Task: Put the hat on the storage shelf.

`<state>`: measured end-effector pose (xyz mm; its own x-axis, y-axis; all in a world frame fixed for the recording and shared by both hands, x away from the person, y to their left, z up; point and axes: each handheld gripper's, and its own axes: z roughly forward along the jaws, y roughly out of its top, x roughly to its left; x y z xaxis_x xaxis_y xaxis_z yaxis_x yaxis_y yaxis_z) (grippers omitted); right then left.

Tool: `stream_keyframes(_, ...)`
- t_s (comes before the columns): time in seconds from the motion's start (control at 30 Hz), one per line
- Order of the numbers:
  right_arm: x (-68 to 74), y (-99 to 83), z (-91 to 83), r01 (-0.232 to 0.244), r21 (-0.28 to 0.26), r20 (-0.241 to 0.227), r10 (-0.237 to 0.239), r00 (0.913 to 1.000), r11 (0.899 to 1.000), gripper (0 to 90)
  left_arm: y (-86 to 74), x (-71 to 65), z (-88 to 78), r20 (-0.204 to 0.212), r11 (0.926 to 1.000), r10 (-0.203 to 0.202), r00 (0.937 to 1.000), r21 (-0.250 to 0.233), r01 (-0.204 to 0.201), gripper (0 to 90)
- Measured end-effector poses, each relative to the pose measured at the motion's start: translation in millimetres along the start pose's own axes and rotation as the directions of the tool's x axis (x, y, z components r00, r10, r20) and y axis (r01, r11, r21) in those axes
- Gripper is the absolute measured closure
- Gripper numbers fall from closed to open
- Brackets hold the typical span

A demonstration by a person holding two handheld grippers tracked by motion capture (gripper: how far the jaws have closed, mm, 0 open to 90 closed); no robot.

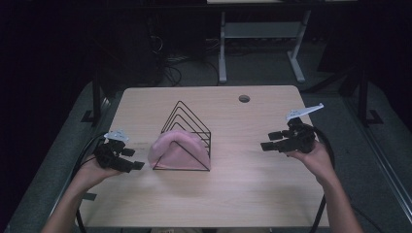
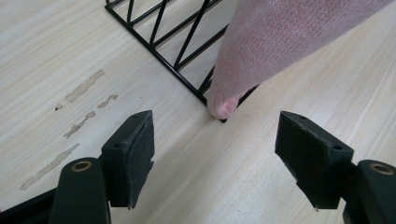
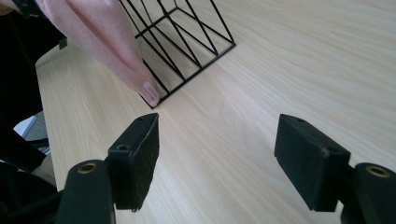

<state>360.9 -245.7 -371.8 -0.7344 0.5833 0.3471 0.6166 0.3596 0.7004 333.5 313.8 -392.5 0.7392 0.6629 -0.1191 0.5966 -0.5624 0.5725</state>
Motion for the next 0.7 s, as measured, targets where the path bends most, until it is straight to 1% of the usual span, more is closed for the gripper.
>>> stream_keyframes(0.07,-1.9,-6.0,-2.8,-0.008,0.001,0.009,0.008,0.9999,1.000,29.9,-0.8,-0.3,0.3,-0.002,1.0000,-0.006,1.0000,-0.002,0.006,28.3)
stream_keyframes(0.1,-2.9,-9.1,-4.1,-0.010,0.002,0.013,0.010,0.9999,1.000,29.9,-1.0,0.0,-0.2,-0.003,1.0000,0.003,1.0000,0.006,-0.003,28.3)
stream_keyframes(0.23,-6.4,-21.8,-8.4,-0.031,0.007,0.031,0.030,0.9991,1.000,29.8,-2.7,-1.5,0.4,-0.001,1.0000,-0.001,1.0000,-0.003,0.001,28.2)
stream_keyframes(0.37,-9.0,-33.8,-12.4,-0.037,0.011,0.047,0.036,0.9983,0.999,29.7,-3.9,-2.4,1.2,0.004,1.0000,-0.005,1.0000,-0.007,0.005,27.9)
stream_keyframes(0.4,-8.8,-35.8,-13.3,-0.041,0.010,0.051,0.040,0.9979,0.999,29.6,-4.5,-3.6,1.0,0.016,0.9999,-0.005,0.9999,-0.012,0.005,27.7)
stream_keyframes(0.43,-8.5,-39.3,-14.6,-0.048,0.002,0.056,0.047,0.9973,0.999,29.5,-4.7,-4.1,1.0,0.020,0.9999,-0.002,0.9998,-0.015,0.003,27.7)
stream_keyframes(0.47,-8.6,-41.7,-15.3,-0.044,-0.004,0.060,0.044,0.9972,0.999,29.5,-4.9,-4.1,0.4,0.019,0.9999,0.010,0.9998,-0.010,-0.009,27.7)
stream_keyframes(0.53,-7.5,-47.7,-16.8,-0.044,-0.009,0.066,0.045,0.9968,0.999,29.5,-5.7,-5.3,1.3,0.023,0.9998,0.007,0.9997,-0.017,-0.007,27.7)
stream_keyframes(0.57,-6.7,-50.9,-17.5,-0.043,-0.010,0.070,0.044,0.9966,0.999,29.5,-6.4,-6.9,2.6,0.021,0.9997,0.000,0.9998,-0.024,0.000,27.7)
stream_keyframes(0.6,-5.7,-54.4,-17.9,-0.046,-0.009,0.073,0.047,0.9962,0.999,29.5,-6.9,-7.4,2.5,0.018,0.9999,0.012,0.9998,-0.012,-0.012,27.7)
stream_keyframes(0.63,-4.3,-58.9,-18.3,-0.049,-0.004,0.081,0.049,0.9955,0.999,29.5,-7.4,-7.9,2.4,0.015,0.9999,0.012,0.9998,-0.011,-0.012,27.7)
stream_keyframes(0.67,-3.5,-61.9,-18.6,-0.047,-0.002,0.086,0.047,0.9952,0.999,29.5,-8.6,-9.4,2.6,0.014,0.9998,0.002,0.9999,-0.019,-0.001,27.7)
stream_keyframes(0.7,-2.7,-66.4,-18.9,-0.049,0.008,0.094,0.048,0.9945,0.999,29.3,-9.4,-9.6,2.0,0.008,0.9998,0.004,1.0000,-0.021,-0.004,27.7)
